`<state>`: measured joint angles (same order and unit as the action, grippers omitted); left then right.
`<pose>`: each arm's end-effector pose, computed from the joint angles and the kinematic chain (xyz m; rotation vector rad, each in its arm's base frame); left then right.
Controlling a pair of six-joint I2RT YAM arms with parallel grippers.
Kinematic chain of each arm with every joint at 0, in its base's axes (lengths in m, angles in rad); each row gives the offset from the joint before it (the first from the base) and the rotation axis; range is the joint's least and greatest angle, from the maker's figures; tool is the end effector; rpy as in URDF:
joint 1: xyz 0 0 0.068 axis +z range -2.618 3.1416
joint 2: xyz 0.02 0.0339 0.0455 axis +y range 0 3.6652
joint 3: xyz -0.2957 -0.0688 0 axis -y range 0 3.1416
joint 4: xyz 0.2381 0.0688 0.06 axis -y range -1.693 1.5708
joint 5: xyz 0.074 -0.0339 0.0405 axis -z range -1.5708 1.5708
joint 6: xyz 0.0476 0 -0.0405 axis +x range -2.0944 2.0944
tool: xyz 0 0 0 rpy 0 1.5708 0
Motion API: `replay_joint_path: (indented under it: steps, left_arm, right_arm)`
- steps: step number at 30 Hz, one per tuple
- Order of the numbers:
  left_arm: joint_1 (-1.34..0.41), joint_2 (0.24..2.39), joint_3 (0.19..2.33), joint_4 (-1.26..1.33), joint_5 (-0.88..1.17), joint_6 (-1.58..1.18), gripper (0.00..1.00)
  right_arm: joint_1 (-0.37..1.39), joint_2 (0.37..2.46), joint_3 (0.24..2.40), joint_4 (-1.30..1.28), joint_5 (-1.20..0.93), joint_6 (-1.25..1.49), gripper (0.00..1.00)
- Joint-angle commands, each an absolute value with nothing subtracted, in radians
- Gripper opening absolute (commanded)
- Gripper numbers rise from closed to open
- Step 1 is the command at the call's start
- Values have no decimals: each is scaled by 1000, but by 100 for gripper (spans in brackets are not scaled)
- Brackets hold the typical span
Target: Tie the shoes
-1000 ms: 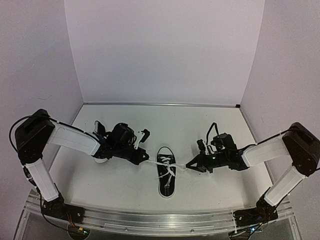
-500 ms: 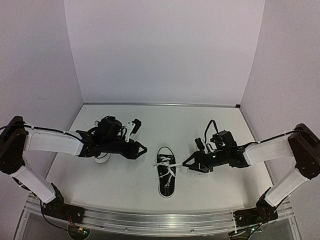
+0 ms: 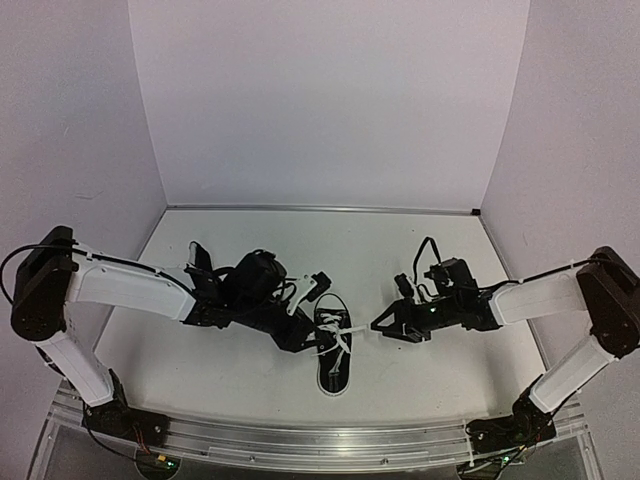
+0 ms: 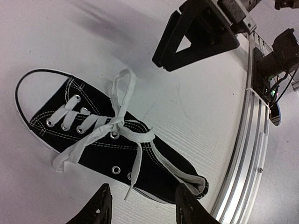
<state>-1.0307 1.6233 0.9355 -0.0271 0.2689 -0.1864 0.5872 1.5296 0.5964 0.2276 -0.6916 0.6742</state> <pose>0.1682 -0.3051 0.2254 1.1336 2.1575 -0.9043 0.2179 0.1815 0.1816 -0.3033 2.4873 1.3923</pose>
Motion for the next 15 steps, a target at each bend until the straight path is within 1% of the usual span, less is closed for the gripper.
replay_joint_path:
  steps: [1, 4, 6, 9, 12, 15]
  left_arm:
    - [-1026, 1658, 984, -67, 294, -154, 43]
    - [-1026, 1705, 1009, -106, 327, -120, 39]
    - [-1026, 1722, 1009, -104, 335, -115, 38]
    - [-1026, 1743, 1014, -101, 339, -112, 38]
    - [-1027, 1756, 1013, -97, 328, -113, 40]
    - [-1026, 1772, 1020, -94, 322, -107, 41]
  right_arm:
    - [632, 1504, 640, 247, -744, 636, 46]
    - [700, 1522, 663, 229, -730, 619, 45]
    - [726, 1550, 681, 219, -712, 609, 45]
    - [753, 1596, 704, 218, -690, 603, 46]
    - [763, 1638, 727, 218, -680, 592, 49]
    - [770, 1682, 750, 218, -686, 582, 50]
